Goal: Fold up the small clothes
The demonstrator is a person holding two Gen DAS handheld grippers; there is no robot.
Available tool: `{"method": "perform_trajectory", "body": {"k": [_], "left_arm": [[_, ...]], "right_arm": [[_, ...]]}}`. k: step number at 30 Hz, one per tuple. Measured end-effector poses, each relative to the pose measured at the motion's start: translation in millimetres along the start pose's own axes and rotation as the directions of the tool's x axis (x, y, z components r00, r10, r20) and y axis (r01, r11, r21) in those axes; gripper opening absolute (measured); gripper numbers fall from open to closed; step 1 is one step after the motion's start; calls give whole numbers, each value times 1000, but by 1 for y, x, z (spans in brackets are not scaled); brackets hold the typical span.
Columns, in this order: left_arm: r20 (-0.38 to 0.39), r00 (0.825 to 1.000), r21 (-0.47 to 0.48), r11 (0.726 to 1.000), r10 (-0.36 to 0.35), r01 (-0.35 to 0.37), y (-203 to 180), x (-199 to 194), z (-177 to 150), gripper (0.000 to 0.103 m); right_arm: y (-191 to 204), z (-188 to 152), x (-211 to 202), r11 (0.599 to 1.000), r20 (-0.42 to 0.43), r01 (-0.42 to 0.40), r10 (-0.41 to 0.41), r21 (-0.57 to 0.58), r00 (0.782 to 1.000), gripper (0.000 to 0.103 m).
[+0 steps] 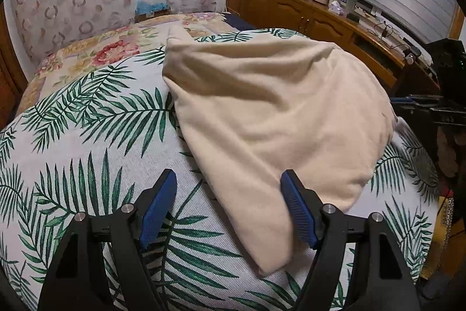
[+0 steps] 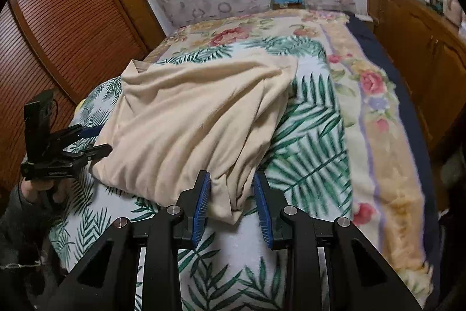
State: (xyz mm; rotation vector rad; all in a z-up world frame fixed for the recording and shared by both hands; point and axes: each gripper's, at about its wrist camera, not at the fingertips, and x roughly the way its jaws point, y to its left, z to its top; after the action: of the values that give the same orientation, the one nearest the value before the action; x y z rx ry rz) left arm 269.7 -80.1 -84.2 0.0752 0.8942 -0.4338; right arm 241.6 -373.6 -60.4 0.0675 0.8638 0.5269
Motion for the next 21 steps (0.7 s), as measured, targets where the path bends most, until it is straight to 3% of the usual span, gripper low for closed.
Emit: {"method": "perform_trajectory", "body": {"k": [5, 6, 8, 16, 18, 20, 21], "left_arm": [[9, 1000, 9, 1000, 14, -14, -1, 0, -2, 75], [9, 1000, 7, 1000, 14, -14, -1, 1, -2, 75], [8, 1000, 8, 1000, 14, -14, 0, 1, -2, 75], [8, 1000, 11, 1000, 16, -16, 0, 1, -3, 75], [7, 1000, 11, 1000, 14, -14, 1, 1, -3, 75], [-4, 1000, 8, 1000, 8, -8, 2, 2, -2, 75], [-11, 1000, 2, 1000, 3, -3, 4, 2, 1, 75]], "right_arm": [[-4, -4, -5, 999, -18, -46, 47, 19, 999, 31], [-3, -4, -2, 999, -17, -49, 50, 21, 999, 18], [-4, -3, -5, 995, -17, -94, 95, 14, 995, 10], [-19, -10, -37, 999, 26, 42, -42, -3, 999, 0], [-24, -10, -36, 996, 20, 90, -90, 7, 996, 0], [-25, -7, -36, 997, 42, 74, -75, 34, 996, 0], [-23, -4, -36, 997, 52, 68, -69, 32, 996, 6]]}}
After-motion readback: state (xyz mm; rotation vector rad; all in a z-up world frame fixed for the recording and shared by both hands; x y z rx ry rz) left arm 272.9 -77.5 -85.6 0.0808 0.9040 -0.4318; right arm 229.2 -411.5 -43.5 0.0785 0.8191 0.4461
